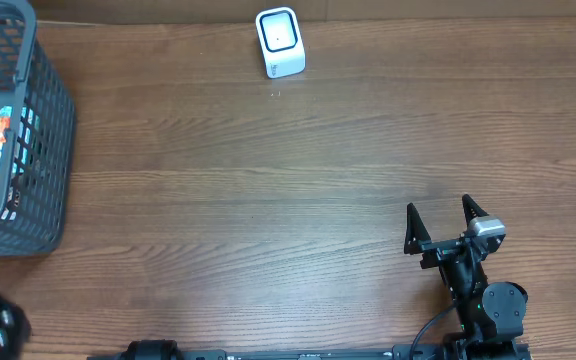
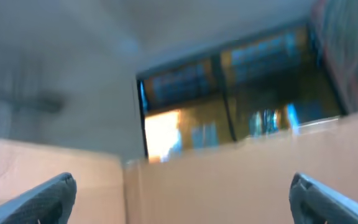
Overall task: Scan the item barcode
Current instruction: 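Raise the left gripper and move it over the grey basket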
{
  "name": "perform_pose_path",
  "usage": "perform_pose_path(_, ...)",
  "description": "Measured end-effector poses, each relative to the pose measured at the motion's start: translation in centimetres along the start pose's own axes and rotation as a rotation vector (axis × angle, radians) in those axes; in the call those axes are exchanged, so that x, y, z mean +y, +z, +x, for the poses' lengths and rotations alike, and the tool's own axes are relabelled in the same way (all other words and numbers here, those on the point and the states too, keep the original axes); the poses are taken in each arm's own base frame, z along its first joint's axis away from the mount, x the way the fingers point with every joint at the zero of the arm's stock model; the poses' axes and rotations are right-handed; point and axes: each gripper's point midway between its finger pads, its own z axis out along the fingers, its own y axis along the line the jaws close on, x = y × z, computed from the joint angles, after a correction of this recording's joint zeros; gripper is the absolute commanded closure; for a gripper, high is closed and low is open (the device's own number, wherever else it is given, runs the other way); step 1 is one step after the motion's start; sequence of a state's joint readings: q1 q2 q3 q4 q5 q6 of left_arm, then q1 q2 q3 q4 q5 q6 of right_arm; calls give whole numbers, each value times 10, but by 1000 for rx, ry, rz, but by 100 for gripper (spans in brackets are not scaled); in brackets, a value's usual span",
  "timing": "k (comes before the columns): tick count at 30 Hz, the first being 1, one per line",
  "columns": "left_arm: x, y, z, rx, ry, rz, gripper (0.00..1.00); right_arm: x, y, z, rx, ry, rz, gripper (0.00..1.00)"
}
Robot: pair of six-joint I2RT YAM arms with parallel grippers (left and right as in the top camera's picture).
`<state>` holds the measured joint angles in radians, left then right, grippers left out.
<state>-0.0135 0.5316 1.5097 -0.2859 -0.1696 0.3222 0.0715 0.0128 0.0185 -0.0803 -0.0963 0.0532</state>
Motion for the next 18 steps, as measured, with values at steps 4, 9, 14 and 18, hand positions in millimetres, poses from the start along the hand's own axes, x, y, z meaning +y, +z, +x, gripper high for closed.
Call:
perform_pose_path(4,-11,26,38,293,35,56,0,0,0,0,0,-1,0,0)
perform_pose_path(9,-27,36,88,610,17,119,0,0,0,0,0,0,0,0)
perform_pose_path(14,-56,10,160,992,7,236,1,0,0,0,0,-1,0,0)
perform_pose_path(18,-77,-12,206,1238,-2,324,1,0,0,0,0,-1,0,0)
